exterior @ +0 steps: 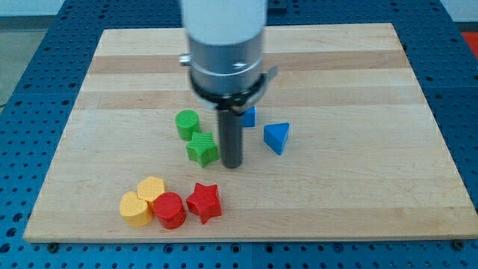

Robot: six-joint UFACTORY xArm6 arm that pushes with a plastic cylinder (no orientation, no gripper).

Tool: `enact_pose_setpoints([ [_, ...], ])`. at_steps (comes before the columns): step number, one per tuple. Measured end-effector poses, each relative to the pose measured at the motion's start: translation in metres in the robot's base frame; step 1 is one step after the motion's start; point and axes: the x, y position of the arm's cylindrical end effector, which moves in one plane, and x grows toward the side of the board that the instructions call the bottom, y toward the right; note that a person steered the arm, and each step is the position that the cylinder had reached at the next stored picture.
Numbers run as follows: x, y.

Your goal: Group up the green and blue blocks at the center of the board

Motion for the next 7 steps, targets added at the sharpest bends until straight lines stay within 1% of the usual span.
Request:
enact_pose_setpoints([
  [1, 0.012, -0.011],
  [2, 0.014, -0.034],
  [3, -0.012, -0.052],
  [4, -0.026, -0.015],
  [5, -0.060, -0.003],
  [6, -0.050, -0.023],
  [7, -0.056, -0.101],
])
